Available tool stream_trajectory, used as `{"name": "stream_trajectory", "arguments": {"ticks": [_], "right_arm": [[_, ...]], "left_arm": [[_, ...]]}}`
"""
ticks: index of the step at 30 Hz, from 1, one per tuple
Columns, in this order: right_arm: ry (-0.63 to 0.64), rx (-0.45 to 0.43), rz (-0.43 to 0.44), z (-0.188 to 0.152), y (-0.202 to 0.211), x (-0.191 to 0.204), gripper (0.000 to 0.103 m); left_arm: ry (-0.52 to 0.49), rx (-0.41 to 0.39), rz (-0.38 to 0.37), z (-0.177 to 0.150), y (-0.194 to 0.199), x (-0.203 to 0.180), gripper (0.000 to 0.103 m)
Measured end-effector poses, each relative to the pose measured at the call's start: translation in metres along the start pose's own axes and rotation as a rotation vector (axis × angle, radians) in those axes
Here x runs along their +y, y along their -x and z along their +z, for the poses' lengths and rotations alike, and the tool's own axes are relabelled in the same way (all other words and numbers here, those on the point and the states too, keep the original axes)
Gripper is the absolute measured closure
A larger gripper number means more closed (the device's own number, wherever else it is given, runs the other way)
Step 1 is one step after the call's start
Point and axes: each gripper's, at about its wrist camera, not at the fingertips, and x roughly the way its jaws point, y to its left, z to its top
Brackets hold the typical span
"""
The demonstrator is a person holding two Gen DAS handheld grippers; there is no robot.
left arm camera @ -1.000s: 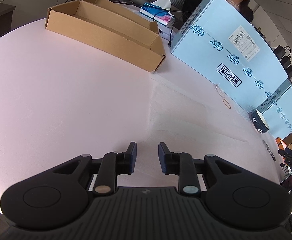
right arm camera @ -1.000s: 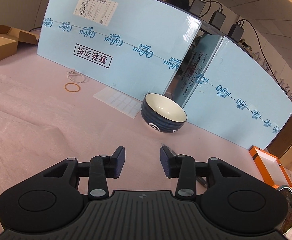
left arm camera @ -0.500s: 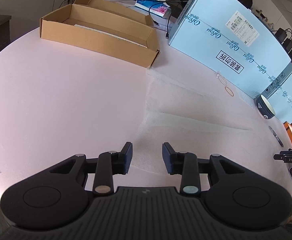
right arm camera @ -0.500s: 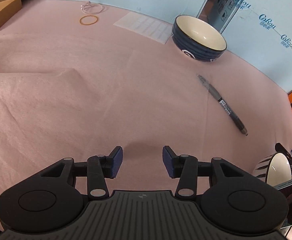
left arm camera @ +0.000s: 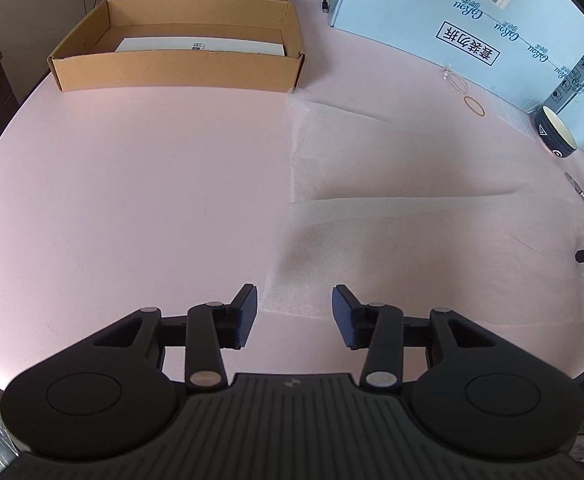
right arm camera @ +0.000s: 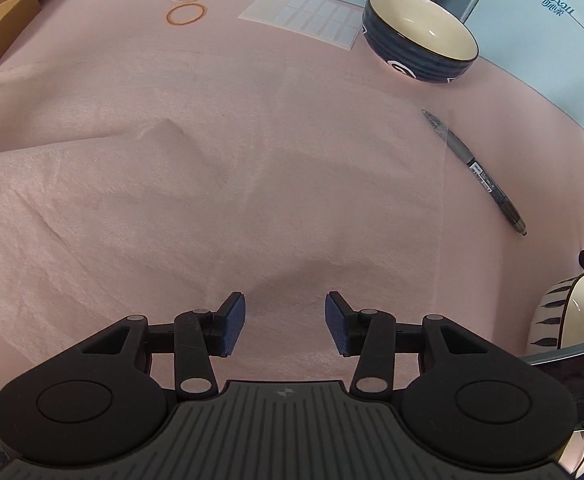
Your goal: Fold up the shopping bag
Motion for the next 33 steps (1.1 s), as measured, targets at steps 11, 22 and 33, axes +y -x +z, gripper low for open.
{"name": "stream_trajectory", "arguments": {"ticks": [11, 22, 33], "right_arm": [[-0.143, -0.169, 0.051, -0.059, 0.043, -0.017, 0.049], [-0.395, -0.159, 0.014, -0.129, 0.040, -0.067, 0.051], [-0.400, -0.184, 0.016, -0.149, 0.034, -0.064, 0.065]], "left_arm": [[0.065, -0.172, 0.002, -0.030, 0.015, 0.013, 0.037], [0.101, -0.153, -0.063, -0.039, -0.002, 0.021, 0.036], [0.092, -0.159, -0.087, -0.041, -0.012, 0.012, 0.036]]}}
